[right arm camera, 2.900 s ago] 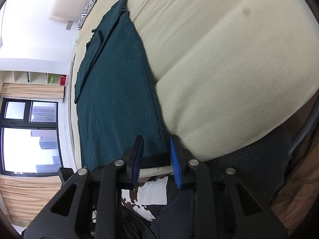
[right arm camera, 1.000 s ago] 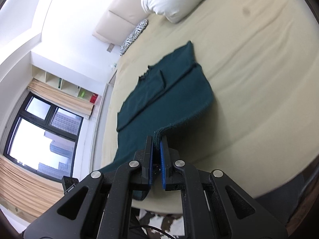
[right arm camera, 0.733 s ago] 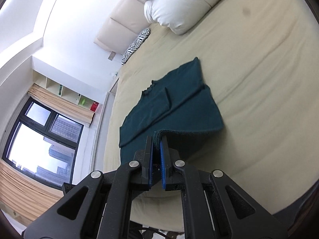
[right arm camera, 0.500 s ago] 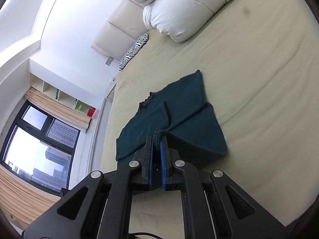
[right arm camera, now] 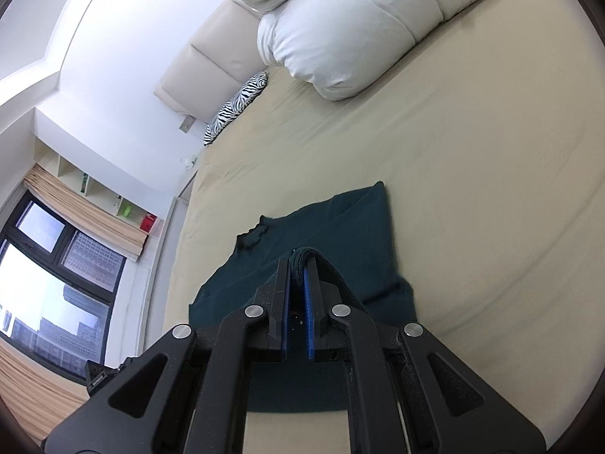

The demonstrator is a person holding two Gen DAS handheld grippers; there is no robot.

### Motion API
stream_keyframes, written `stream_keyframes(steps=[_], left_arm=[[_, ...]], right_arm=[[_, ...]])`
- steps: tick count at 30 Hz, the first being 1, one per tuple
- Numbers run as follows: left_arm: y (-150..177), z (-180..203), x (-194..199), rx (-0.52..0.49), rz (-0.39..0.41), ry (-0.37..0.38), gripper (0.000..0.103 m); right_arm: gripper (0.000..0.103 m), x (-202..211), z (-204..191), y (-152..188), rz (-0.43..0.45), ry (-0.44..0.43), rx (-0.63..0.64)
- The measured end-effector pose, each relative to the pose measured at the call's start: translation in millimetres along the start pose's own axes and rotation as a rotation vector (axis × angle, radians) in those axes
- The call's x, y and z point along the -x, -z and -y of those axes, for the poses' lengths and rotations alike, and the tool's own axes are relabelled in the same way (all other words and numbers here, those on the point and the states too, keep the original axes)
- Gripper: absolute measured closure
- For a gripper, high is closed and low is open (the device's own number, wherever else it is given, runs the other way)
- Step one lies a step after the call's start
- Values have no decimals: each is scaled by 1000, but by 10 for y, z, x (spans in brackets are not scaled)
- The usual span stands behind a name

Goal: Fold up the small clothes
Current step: 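Lift the hem with both grippers and fold it over toward the collar, then lay the folded hem down and open both grippers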

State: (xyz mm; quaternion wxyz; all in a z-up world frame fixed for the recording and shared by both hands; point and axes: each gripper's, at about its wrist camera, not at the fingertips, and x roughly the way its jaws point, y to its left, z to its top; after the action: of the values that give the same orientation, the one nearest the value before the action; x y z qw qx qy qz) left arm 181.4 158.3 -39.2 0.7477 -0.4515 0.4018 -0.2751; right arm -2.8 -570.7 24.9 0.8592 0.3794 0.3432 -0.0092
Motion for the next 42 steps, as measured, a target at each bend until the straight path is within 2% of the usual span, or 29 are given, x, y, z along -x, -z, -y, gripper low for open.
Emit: stream_keyframes(steps=[10,18,29,32,33,34,35,36,38,42], left_arm=[[-482,-136,-491,27,21,-30,97],[-800,-386,-965,47,11,-91,96],[-970,-681,-1421,57,-17,-203,96],[-1008,-680,-1490,54,-21,-213,78],[-1029,-660,-1486,48,-5,-213,66],[-1042,-648,-1452,48,8,-215,48],[-1058,-638,-1416,55,26,-214,40],[-1070,-626,-1371,60,42,-205,34],[-1082,-576,-1316,54,53,-184,34],[-959,-467,-1205,16,47,-179,34]], right_arm=[[98,-923,21,-387,-15,70,-10],[98,-1527,198,-645,-19,126,-64],[96,-2329,428,-825,-52,202,-77],[93,-2378,493,-824,-34,204,-88],[89,-2407,521,-838,-36,202,-95],[86,-2409,537,-834,-33,203,-96],[75,-2374,551,-847,-28,207,-94],[58,-2321,548,-806,-18,217,-91],[45,-2220,547,-766,25,224,-101],[45,-2145,526,-744,40,214,-85]])
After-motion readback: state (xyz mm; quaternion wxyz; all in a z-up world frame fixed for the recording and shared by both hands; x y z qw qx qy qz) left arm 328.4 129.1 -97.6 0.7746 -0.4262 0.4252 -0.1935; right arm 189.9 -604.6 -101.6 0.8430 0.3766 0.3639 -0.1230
